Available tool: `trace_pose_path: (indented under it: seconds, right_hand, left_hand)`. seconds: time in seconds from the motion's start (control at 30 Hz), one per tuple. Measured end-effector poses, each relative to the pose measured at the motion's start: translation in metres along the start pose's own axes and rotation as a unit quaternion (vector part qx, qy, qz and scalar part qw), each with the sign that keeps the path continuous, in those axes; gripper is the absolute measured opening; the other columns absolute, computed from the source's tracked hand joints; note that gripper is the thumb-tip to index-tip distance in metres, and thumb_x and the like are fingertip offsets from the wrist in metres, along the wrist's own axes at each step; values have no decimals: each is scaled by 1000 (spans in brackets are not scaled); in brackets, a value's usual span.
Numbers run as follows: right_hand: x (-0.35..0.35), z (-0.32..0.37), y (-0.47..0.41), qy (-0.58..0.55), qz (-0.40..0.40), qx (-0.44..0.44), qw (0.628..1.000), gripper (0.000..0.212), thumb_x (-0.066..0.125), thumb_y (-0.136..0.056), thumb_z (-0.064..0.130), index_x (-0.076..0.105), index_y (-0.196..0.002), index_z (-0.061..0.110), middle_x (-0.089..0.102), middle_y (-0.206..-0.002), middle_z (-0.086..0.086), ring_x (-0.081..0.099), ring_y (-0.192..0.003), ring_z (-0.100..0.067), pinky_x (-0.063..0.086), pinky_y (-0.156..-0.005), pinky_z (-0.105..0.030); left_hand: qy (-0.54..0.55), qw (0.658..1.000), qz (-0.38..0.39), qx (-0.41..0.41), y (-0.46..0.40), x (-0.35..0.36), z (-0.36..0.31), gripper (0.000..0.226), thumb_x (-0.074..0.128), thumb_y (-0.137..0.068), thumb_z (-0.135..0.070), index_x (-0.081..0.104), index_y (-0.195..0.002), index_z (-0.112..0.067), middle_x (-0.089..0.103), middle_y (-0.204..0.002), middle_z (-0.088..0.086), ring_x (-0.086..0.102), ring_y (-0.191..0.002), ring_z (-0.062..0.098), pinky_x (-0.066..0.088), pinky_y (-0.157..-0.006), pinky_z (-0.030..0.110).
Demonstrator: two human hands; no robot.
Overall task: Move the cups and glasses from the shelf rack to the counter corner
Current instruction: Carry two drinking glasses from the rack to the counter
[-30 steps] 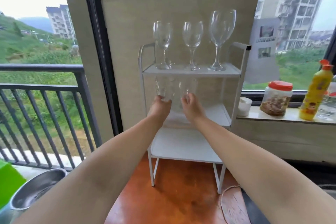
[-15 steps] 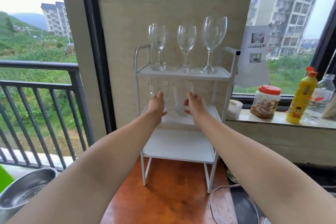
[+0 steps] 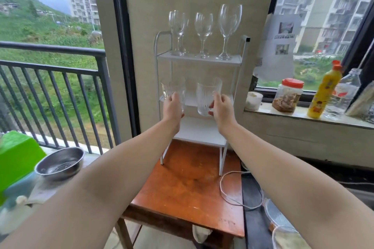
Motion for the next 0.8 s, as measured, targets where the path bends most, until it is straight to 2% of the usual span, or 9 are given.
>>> trace_pose_path:
  seconds: [0.07, 0.17, 0.23, 0.3, 0.4, 0.5, 0.6, 0.7, 0.8]
  right_hand:
    - [-10, -6, 21, -10, -9, 8, 1000, 31, 37, -98, 25, 41, -69, 15, 40, -60, -1, 40, -57, -12, 39, -67, -36]
    - [-24, -13, 51, -18, -16, 19, 1000, 33, 37, -99, 24, 37, -66, 16, 34, -60, -1, 37, -56, -12, 40, -62, -33]
    - [-35, -21, 74, -15, -24, 31, 999, 35, 36, -100, 25, 35, -65, 17, 32, -60, 0, 36, -55, -11, 42, -59, -28]
    - [-49, -33, 100, -10, -35, 47, 998, 34, 36, -100, 26, 37, -67, 17, 32, -61, 0, 36, -56, -11, 42, -58, -26]
    - [-65, -53, 140, 10, -56, 65, 996, 32, 36, -100, 25, 39, -70, 15, 33, -63, -1, 36, -57, -11, 41, -55, -25]
    - [-81, -76, 183, 52, -91, 81, 991, 34, 37, -99, 25, 40, -67, 14, 36, -60, -2, 39, -56, -14, 42, -58, -32]
    - [-98, -102, 244, 89, -139, 122, 979, 36, 39, -97, 27, 39, -63, 15, 38, -59, -3, 42, -60, -18, 42, -65, -38]
    - [-124, -125, 309, 80, -201, 163, 963, 35, 40, -96, 25, 39, -63, 14, 38, -58, -5, 40, -57, -17, 39, -62, -36]
    - [-157, -145, 367, 100, -250, 197, 943, 39, 40, -97, 26, 40, -59, 13, 42, -57, -4, 44, -62, -21, 43, -67, -38]
  left_hand:
    - [-11, 1000, -8, 12, 19, -8, 4, 27, 35, -93, -25, 33, -67, -20, 30, -65, -3, 30, -57, 12, 35, -61, 32]
    - [-28, 999, -6, 15, 46, -16, 13, 28, 35, -93, -30, 39, -67, -22, 35, -65, -3, 34, -59, 13, 39, -69, 36]
    - [-36, 999, 10, -9, 63, -21, 28, 30, 35, -93, -31, 37, -64, -23, 34, -64, -3, 33, -58, 12, 40, -65, 32]
    - [-39, 998, 48, -12, 81, -24, 43, 29, 35, -91, -26, 34, -62, -22, 32, -63, -4, 28, -57, 13, 33, -56, 29]
    - [-95, 991, 93, -23, 111, -35, 66, 25, 34, -95, -29, 54, -84, -19, 51, -81, -1, 48, -73, 16, 46, -67, 34]
    - [-146, 980, 128, -38, 145, -45, 88, 30, 32, -98, -31, 57, -101, -15, 60, -99, 7, 57, -91, 21, 51, -77, 38]
    - [-188, 963, 186, -51, 193, -52, 111, 29, 31, -99, -30, 54, -91, -15, 54, -91, 6, 51, -86, 20, 51, -78, 40]
    - [-204, 948, 231, -79, 242, -52, 142, 30, 32, -99, -27, 49, -75, -20, 46, -81, 1, 44, -81, 17, 46, -75, 36]
    - [-204, 935, 264, -118, 286, -48, 177, 26, 33, -99, -25, 52, -89, -12, 47, -85, 5, 44, -77, 18, 44, -67, 29]
Point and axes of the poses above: each hand's wrist, its own y-axis away from the middle knuckle, its own x-axis out of the palm, z = x × y, the point moved 9 cm from there along -y, towards the middle knuckle
